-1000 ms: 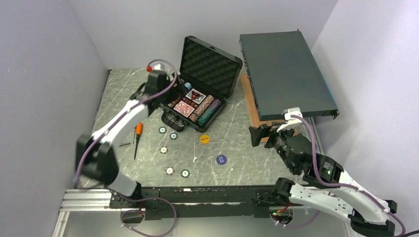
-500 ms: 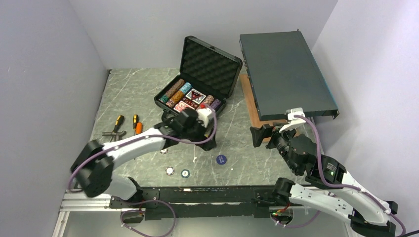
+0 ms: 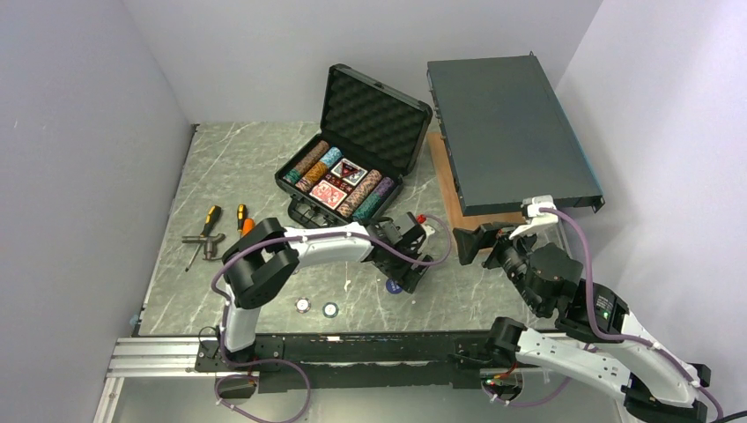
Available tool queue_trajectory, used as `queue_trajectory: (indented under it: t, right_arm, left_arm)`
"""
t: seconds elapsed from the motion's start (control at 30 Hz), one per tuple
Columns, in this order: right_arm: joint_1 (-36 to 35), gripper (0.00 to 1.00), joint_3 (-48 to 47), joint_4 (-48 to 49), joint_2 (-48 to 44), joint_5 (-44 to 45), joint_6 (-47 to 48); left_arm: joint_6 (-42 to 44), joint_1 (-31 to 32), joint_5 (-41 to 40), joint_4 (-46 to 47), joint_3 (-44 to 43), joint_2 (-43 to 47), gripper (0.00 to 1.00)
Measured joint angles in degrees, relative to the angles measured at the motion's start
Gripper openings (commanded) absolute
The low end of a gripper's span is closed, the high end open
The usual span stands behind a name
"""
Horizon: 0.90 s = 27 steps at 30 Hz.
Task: Pack up texas hold em set
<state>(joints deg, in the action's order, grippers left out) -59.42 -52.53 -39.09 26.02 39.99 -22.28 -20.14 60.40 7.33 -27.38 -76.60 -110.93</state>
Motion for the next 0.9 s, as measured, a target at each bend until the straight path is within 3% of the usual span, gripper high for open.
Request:
queue_trajectory:
  t: [0.37, 0.9]
  right_arm:
    - [0.00, 1.00, -0.04, -0.39, -0.81, 0.00, -0.07]
    - [0.00, 1.00, -0.04, -0.39, -0.81, -0.02, -0.37]
  left_arm:
    - [-1.66, 1.18, -3.85, -4.13, -2.38, -2.03, 0.72]
    - [-2.05, 4.52, -11.96, -8.85, -5.81, -4.42, 0.64]
